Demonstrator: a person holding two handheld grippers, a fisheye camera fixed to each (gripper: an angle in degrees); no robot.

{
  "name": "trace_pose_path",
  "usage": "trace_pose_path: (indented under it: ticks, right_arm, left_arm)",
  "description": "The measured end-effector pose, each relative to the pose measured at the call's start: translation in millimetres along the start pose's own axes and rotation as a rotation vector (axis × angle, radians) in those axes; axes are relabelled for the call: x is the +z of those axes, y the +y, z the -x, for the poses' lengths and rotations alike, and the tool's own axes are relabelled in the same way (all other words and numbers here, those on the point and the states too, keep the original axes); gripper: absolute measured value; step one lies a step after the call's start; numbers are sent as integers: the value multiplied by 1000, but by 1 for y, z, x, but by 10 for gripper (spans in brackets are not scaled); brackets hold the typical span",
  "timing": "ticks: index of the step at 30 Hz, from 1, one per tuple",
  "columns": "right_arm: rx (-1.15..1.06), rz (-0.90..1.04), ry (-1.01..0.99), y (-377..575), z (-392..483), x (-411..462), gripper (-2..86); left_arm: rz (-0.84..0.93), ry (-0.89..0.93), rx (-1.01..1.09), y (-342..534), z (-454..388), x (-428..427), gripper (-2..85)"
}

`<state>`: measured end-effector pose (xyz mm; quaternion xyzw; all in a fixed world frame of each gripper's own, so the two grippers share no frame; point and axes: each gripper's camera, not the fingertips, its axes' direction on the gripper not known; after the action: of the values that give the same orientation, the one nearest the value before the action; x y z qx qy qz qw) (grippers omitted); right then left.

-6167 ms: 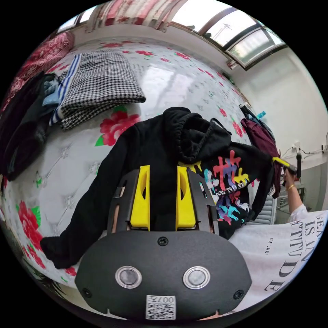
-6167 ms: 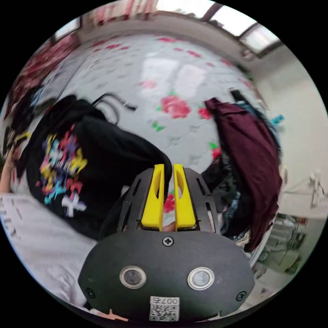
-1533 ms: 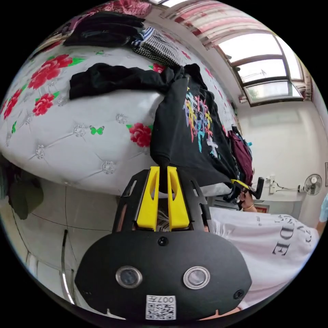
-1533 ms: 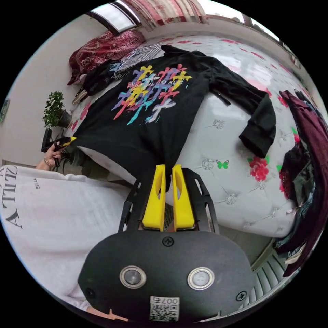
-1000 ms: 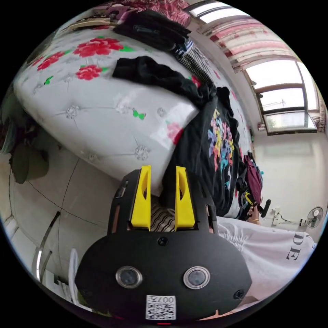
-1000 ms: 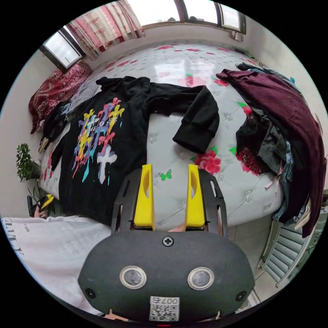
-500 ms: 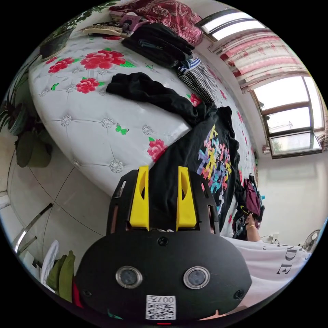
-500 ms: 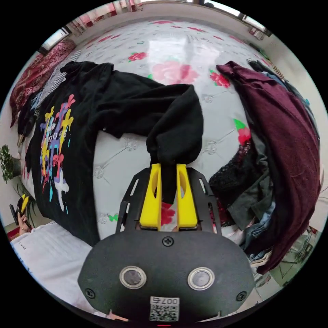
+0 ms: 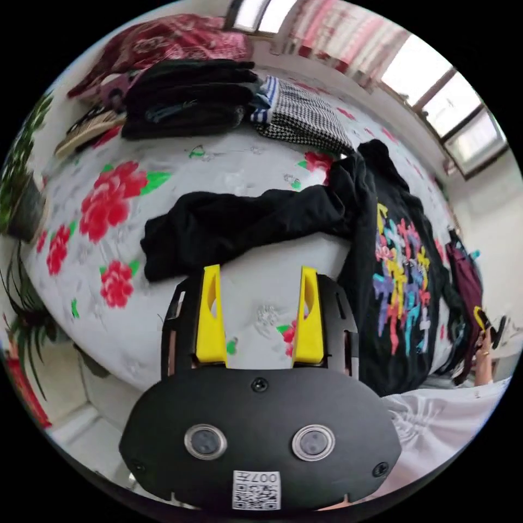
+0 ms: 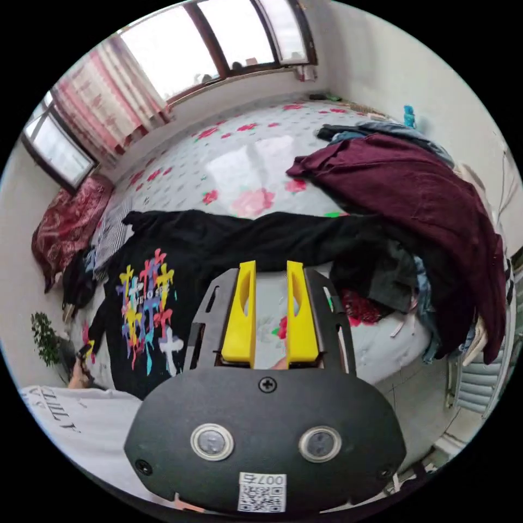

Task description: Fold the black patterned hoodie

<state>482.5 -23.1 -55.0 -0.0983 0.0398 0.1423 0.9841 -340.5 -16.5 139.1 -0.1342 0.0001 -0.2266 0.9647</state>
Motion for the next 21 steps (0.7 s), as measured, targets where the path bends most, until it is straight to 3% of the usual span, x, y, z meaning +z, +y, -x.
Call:
trace_pose_path:
  ticks: [5,9,11,13,15,18,21]
  right_arm:
    - [-173,254,-119,50,131,92,58]
    - [-273,395,-140,61,189,131,57]
    - [-316,434,-98,62,201,140,57]
    - [-339,476,51,65,203,153,58]
    - [-344,500,102,69,202,162,58]
    - [-365,479,119,69,203,163,60]
    - [-355,489,49,61,197,156,65]
  left_arm:
    - [50,-168,133,-60,-16,36,184]
    - [166,-129,150,-96,2,47,69]
    - [147,-218,159,-115,29,27,45]
    - [61,-306,40,-132,79,-9,42]
    - [-8,-129,-170,-144,152,-45,54]
    - [27,33,-302,-141,186,-42,111]
    - [-24,6,-292,-115,173,-52,139]
